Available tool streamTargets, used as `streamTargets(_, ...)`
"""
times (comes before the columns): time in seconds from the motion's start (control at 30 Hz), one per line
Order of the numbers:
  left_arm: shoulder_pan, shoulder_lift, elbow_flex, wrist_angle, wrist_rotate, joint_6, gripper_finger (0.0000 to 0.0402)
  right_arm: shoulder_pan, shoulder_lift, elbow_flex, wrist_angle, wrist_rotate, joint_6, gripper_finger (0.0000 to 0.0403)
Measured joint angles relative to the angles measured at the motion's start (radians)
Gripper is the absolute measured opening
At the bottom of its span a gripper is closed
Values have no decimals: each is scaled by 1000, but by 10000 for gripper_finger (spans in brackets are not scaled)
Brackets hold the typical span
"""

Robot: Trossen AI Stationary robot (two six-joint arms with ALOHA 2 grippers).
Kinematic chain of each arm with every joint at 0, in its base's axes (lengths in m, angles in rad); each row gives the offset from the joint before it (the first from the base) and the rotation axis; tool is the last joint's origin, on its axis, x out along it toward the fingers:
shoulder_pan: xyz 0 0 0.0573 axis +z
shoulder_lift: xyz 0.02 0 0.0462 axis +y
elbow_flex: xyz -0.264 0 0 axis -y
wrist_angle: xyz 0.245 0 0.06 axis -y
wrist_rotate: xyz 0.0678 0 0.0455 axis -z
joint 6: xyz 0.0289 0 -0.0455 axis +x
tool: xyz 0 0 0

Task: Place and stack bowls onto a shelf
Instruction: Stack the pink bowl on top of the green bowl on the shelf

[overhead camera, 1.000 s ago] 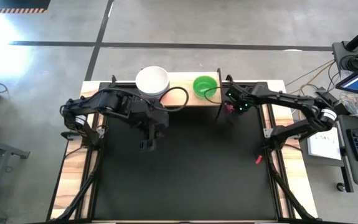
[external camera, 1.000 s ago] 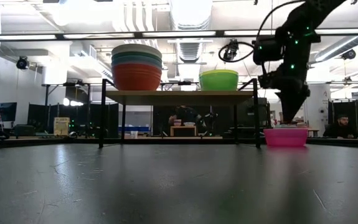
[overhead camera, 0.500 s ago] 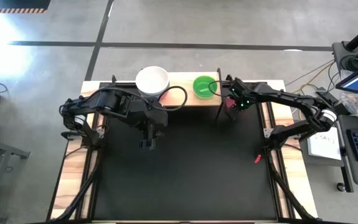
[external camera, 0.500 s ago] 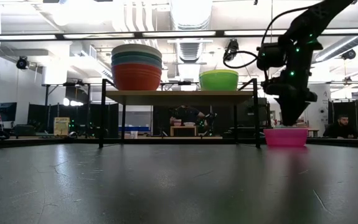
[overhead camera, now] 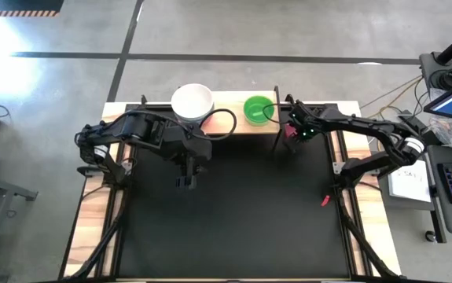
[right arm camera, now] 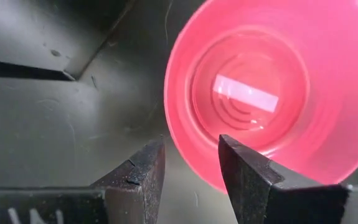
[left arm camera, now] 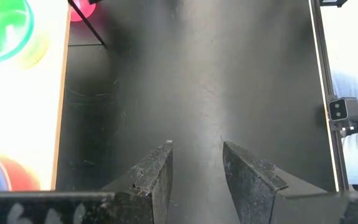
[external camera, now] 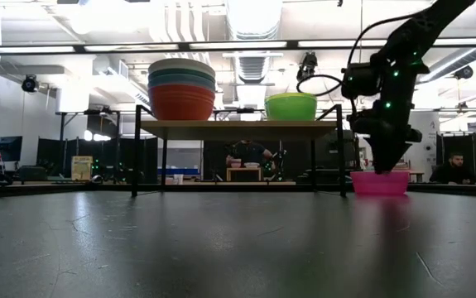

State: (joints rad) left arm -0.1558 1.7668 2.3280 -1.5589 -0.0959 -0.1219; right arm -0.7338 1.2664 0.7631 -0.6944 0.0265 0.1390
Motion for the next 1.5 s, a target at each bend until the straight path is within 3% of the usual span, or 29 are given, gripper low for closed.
streamTargets(0.37, -1, 0, 0, -9, 0, 1, 123, 0, 126, 0, 8, 0, -10, 131)
streamTargets(0.73, -1, 0, 0, -12, 0, 19, 123, 0, 112, 0, 5, 2, -16, 14)
streamTargets(1.07, -1, 0, 0, -12, 0, 17, 123, 0, 58, 0, -57, 3, 7, 8)
streamTargets(1.5, -1, 0, 0, -12, 0, 34, 123, 0, -157, 8, -94, 53, 72, 8)
